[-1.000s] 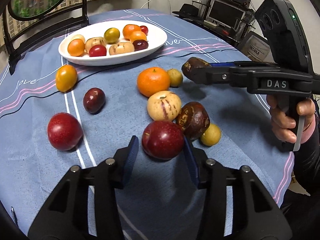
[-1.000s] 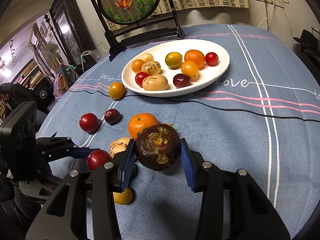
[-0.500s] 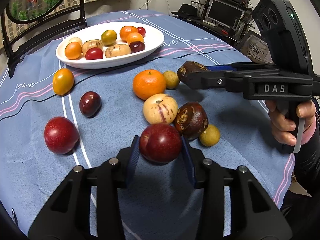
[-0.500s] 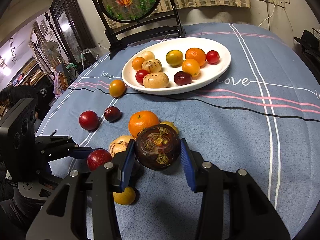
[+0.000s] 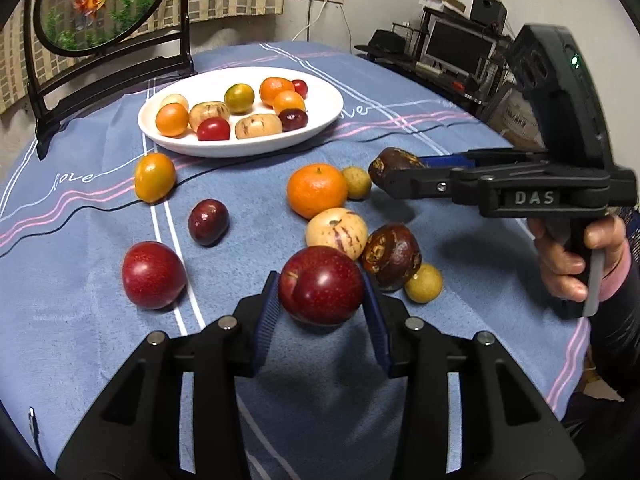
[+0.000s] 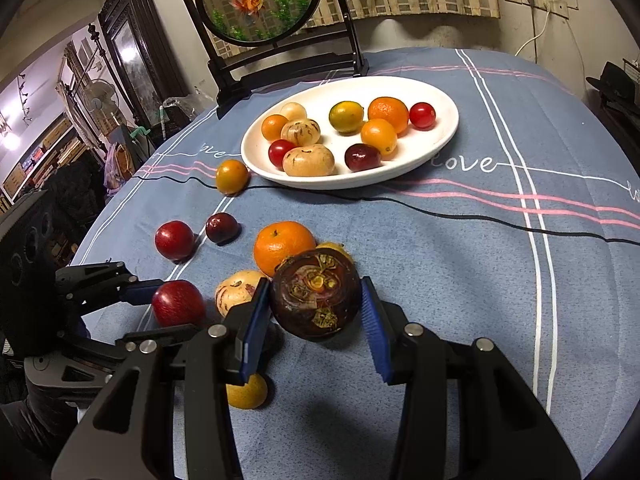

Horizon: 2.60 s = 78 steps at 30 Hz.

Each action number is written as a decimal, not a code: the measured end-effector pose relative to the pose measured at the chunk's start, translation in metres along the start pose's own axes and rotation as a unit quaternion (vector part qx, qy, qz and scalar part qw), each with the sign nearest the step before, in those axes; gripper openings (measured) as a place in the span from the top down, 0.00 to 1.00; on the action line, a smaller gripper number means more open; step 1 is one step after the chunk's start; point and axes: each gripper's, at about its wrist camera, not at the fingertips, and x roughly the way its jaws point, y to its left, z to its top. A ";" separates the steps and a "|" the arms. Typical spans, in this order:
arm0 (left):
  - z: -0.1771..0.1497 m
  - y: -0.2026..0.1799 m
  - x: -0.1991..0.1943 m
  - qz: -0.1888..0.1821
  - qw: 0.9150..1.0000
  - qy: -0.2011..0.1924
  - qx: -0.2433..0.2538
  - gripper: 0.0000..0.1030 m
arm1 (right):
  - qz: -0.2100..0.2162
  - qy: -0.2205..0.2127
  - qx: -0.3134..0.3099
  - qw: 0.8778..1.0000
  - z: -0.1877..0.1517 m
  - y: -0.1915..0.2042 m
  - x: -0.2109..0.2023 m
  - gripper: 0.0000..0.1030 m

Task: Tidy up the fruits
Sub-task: 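Carry the mangosteen and red apple onto the white plate and open both tools, then move both open tools back over the remaining fruits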

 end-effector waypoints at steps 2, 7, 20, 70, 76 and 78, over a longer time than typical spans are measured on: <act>0.002 0.002 -0.005 -0.004 1.000 -0.012 -0.007 0.60 | 0.001 -0.007 0.003 1.000 0.001 -0.001 -0.002 0.57; 0.023 0.017 -0.010 -0.016 0.999 -0.020 -0.029 0.60 | 0.007 -0.003 0.010 1.000 0.013 -0.007 0.006 0.57; 0.165 0.092 0.054 0.091 0.991 -0.043 -0.083 0.60 | -0.002 -0.074 0.069 0.995 0.117 -0.038 0.064 0.56; 0.020 0.089 -0.036 0.202 0.959 -0.102 -0.172 0.02 | 0.015 0.020 -0.196 0.980 -0.023 0.058 0.008 0.39; 0.019 0.088 -0.035 0.197 0.961 -0.099 -0.170 0.02 | 0.016 0.038 -0.200 0.979 -0.026 0.060 0.014 0.39; 0.019 0.086 -0.035 0.198 0.961 -0.099 -0.166 0.02 | 0.016 0.047 -0.194 0.980 -0.025 0.058 0.017 0.39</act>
